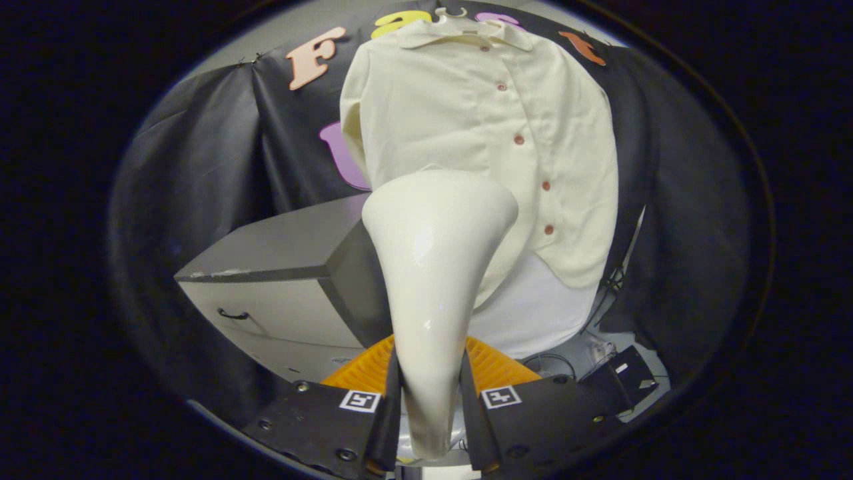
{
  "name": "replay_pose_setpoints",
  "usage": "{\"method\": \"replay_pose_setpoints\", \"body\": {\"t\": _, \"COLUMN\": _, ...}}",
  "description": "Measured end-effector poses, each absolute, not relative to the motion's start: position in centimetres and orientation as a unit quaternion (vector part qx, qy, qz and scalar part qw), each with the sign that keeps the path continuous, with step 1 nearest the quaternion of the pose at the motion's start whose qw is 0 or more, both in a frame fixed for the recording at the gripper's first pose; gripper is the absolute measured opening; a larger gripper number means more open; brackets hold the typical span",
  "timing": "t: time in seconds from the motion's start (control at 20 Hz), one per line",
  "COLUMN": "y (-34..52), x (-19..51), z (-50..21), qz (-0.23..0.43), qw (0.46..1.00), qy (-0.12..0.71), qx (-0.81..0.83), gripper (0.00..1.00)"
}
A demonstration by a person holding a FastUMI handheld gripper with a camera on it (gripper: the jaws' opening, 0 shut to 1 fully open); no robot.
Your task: Iron the clothes twice with a garment steamer, once on the left side and once on the right side.
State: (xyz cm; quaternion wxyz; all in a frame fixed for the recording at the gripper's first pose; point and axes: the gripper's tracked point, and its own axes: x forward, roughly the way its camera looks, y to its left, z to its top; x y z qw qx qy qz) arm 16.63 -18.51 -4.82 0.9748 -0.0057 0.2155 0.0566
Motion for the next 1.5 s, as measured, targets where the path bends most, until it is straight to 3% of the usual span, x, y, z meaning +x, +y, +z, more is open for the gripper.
{"method": "replay_pose_setpoints", "body": {"t": 0.35, "y": -19.9, "x": 15.2, "z": 6.3, "qz": 0.068, "qw": 0.984, "qy": 0.161, "qx": -0.034, "gripper": 0.41}}
{"method": "replay_pose_setpoints", "body": {"t": 0.95, "y": -29.6, "x": 27.1, "z": 21.9, "qz": 0.025, "qw": 0.994, "qy": 0.097, "qx": -0.03, "gripper": 0.4}}
{"method": "replay_pose_setpoints", "body": {"t": 1.25, "y": -35.0, "x": 32.0, "z": 22.7, "qz": 0.01, "qw": 0.992, "qy": 0.119, "qx": -0.029, "gripper": 0.4}}
{"method": "replay_pose_setpoints", "body": {"t": 1.5, "y": -37.0, "x": 33.2, "z": 19.2, "qz": 0.012, "qw": 0.989, "qy": 0.148, "qx": -0.01, "gripper": 0.41}}
